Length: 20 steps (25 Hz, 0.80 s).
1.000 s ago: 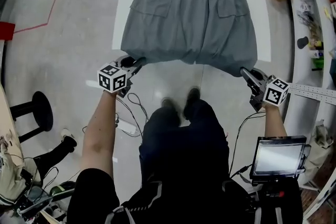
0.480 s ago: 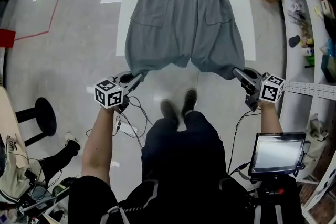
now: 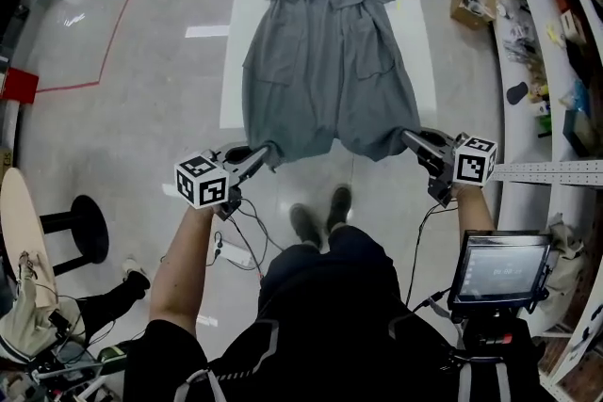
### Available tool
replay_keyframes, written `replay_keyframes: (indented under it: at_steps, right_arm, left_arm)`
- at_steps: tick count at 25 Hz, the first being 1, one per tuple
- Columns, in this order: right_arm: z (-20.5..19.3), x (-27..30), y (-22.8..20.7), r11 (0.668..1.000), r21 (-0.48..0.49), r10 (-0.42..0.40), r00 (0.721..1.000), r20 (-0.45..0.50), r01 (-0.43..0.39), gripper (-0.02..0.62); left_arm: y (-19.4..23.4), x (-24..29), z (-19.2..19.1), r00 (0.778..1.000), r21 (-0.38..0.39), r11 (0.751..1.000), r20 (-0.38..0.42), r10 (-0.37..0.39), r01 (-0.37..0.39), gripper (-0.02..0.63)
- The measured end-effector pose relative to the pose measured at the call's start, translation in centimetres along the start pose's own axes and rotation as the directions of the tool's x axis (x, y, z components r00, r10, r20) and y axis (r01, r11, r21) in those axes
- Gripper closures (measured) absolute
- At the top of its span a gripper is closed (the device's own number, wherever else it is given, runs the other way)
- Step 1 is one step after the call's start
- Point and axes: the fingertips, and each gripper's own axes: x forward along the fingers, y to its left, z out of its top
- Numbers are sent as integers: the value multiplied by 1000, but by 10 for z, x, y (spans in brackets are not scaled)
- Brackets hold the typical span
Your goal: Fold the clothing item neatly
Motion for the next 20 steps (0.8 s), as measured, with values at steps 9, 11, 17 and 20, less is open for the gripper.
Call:
replay_keyframes:
  at_steps: [9, 11, 17, 20]
  right_arm:
    - [95, 14, 10, 998, -26, 64, 998, 22, -64, 580]
    - [120, 20, 8, 996, -32, 84, 996, 15, -84, 580]
    - [195, 44, -2, 993, -28, 114, 993, 25, -114, 580]
    - [233, 67, -6, 992, -46, 116, 993, 22, -114, 580]
  left_arm:
    - [-22, 7, 142, 989, -90, 995, 146, -30, 44, 600]
    - [-17, 10, 172, 986, -115, 993, 169, -16, 36, 600]
    - [6, 27, 254, 979, -142, 990, 202, 7, 22, 600]
    - [27, 33, 297, 974, -164, 986, 226, -2, 40, 600]
